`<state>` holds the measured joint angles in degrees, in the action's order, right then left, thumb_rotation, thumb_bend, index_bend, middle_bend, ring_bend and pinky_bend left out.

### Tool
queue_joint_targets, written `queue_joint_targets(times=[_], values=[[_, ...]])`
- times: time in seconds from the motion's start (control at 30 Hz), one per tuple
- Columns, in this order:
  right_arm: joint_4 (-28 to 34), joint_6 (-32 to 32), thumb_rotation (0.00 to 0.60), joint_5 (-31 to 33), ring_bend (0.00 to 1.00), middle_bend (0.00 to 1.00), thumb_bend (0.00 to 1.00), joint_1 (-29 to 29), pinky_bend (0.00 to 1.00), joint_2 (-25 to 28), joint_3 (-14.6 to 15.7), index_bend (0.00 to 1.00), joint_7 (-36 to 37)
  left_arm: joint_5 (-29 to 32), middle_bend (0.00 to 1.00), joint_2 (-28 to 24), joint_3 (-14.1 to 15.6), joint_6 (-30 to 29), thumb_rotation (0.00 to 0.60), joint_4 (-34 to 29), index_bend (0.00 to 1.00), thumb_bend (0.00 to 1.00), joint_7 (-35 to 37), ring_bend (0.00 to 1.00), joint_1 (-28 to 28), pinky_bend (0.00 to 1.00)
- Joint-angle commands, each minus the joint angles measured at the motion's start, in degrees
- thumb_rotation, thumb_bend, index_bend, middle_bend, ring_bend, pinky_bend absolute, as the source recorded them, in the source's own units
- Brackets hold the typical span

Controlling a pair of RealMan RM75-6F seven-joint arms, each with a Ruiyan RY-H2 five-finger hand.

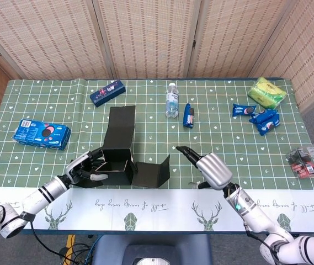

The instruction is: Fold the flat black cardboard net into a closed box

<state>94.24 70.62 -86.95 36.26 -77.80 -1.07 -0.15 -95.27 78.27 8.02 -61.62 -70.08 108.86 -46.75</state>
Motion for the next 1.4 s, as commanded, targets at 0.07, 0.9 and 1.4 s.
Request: queue_joint_targets(times=[0.07,0.9,1.4], values=[[-2.60,2.10,0.600,-1.25,0.67,0.02,0.00,-0.79,0.97,-5.31,-1.57,0.00,-3.43,0.36,0.21,-0.76,-0.48,0.44,0.600,-1.04,0.21,0.16,0.83,0.52,-0.31,0.76],[-19.99,5.25,0.600,-6.08,0.63,0.00,0.12,4.73,0.97,-28.20,-9.43,0.00,-10.63,-2.69,0.21,-1.77,1.36,0.54,0.600,-4.63,0.20,0.16,-5.03,0.52,-0.12,0.76],[-21.98,0.89,0.600,-8.03,0.63,0.00,0.15,9.12,0.97,-29.47,-9.32,0.00,-13.10,-1.39,0.21,3.61,0.59,2.04,0.600,-1.80,0.21,0.16,-15.14,0.51,0.46,0.76]])
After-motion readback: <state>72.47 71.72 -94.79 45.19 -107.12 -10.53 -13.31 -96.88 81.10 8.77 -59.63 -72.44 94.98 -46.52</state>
